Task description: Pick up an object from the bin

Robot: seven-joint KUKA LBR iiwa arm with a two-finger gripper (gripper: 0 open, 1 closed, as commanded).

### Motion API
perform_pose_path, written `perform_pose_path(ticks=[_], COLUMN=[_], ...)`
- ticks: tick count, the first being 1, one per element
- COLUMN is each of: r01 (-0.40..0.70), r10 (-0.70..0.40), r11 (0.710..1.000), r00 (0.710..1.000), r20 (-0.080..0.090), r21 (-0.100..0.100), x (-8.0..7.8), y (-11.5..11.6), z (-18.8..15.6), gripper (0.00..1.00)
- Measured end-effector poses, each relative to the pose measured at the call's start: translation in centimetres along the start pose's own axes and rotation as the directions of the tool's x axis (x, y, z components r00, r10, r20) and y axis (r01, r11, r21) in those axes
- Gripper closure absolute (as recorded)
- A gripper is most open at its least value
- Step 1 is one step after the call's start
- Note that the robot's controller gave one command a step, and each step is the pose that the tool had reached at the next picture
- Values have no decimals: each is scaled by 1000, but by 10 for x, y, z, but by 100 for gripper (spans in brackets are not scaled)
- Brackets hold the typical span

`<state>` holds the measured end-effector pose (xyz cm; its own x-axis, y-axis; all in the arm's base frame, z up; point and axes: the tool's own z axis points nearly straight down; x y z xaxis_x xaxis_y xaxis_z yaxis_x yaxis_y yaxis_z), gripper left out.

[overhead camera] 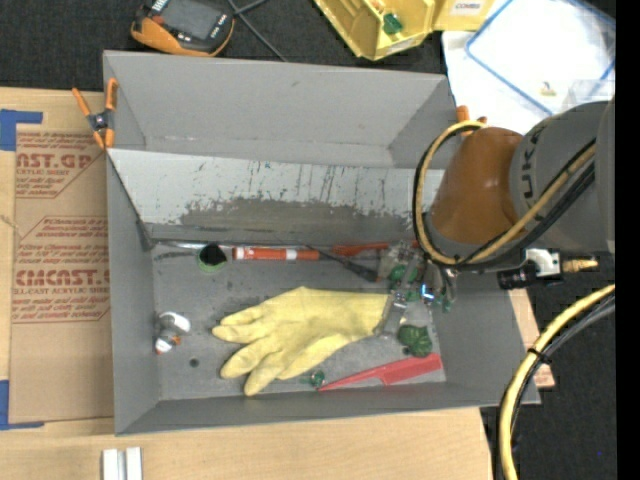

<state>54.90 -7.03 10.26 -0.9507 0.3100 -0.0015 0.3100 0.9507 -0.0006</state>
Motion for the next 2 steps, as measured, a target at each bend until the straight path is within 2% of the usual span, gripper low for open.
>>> perform_pose_path(ticks=[1,2], r01=[-172,-172], r10=[172,172], r11=[985,985], r00=[985,985], r20=[1,1], r21=[-3,-3], x=[-2,-2], y=[69,69], z=[32,32], gripper=[100,100])
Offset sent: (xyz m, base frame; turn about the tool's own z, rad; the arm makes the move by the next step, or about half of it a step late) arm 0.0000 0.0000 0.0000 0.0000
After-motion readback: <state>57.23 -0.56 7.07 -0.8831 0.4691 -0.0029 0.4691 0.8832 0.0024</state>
